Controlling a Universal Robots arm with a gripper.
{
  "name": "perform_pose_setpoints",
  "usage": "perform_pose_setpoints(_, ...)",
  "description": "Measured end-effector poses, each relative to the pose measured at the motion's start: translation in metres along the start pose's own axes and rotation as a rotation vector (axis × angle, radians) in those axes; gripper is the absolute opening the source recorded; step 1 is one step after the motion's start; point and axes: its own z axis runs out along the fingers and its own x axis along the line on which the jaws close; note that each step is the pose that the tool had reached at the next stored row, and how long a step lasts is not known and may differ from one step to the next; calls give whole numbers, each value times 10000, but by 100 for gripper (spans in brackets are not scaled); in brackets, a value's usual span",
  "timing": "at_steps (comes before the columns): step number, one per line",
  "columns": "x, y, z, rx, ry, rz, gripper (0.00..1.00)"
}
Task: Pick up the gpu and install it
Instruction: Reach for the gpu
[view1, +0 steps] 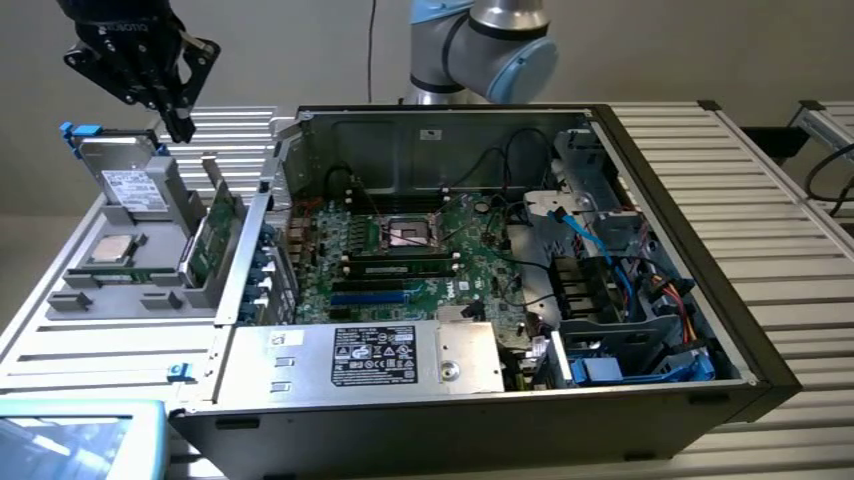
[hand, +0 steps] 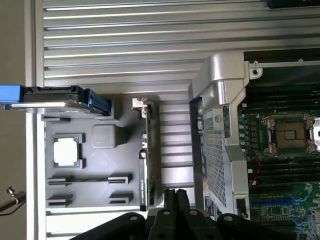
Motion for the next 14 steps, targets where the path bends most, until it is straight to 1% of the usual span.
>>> perform_pose_setpoints(2,88,14,4,0,0,1,12)
perform_pose_setpoints(3,104,12,5,-1,-1,0,12)
perform_pose_setpoints(14,114,15,6,0,0,-1,12)
